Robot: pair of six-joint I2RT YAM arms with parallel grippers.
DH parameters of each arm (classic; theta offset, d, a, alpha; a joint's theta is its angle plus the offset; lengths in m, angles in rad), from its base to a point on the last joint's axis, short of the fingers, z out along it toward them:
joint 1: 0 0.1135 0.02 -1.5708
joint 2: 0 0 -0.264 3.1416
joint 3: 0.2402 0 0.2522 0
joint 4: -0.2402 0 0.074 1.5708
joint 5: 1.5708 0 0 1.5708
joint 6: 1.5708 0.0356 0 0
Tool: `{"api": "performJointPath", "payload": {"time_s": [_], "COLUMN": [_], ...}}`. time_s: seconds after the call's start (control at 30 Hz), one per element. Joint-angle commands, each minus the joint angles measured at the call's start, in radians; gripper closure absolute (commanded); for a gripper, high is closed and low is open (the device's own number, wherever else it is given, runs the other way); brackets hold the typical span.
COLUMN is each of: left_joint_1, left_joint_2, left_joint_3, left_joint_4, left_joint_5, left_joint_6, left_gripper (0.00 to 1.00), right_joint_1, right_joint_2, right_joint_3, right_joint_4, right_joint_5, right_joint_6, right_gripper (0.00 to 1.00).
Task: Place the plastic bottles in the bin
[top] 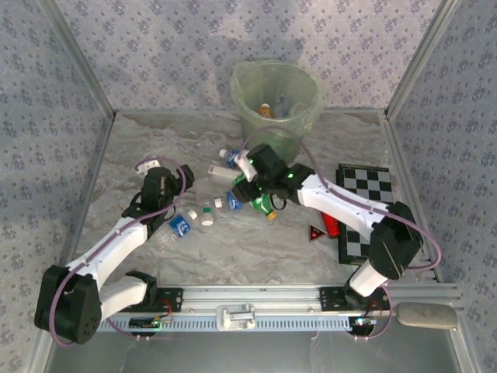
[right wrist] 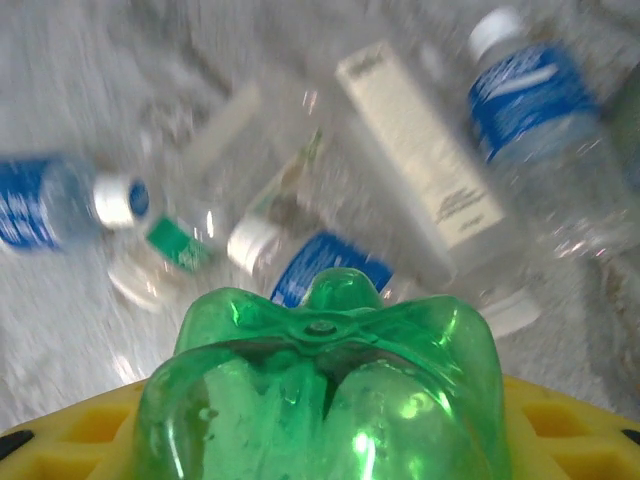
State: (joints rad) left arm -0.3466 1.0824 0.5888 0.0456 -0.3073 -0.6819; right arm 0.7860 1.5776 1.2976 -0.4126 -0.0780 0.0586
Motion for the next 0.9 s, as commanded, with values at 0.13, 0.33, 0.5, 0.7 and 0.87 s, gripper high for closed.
{"api": "performJointPath", "payload": {"time_s": [0.13,0.33,0.5,0.7,0.87], "left_joint_1": [0.005,0.006,0.009,0.026,0.038], "left_joint_2": [-0.033,-0.054,-0.082,-0.142,-0.192], "left_joint_3": [-0.020,-0.027,-0.037,-0.061,-0.087], "left_joint_4": [0.007,-0.007,-0.026,-0.060,-0.080], "left_joint_5": [-0.016,-0.033,-0.057,-0.074,-0.080], "left_joint_6": [0.004,0.028,0.035,0.032,0.022], "left_gripper": [0.00,0.00,0.00,0.00,0.00], "right_joint_1": [-0.140,-0.224,-0.291,-0.352,-0.382], "right_joint_2": [-0.059,-0.041,0.001,0.101,0.229], "right_joint_3": [0.132,0.269,0.380,0.544,0.682], "right_joint_4": [0.184,0.245,0.280,0.307,0.313], "right_joint_5": [-0.191,-0.190,-0.142,-0.084,-0.025], "right_joint_6": [0.130,0.111,0.109,0.094,0.046], "right_gripper": [0.55,0.55,0.57,0.57,0.57]}}
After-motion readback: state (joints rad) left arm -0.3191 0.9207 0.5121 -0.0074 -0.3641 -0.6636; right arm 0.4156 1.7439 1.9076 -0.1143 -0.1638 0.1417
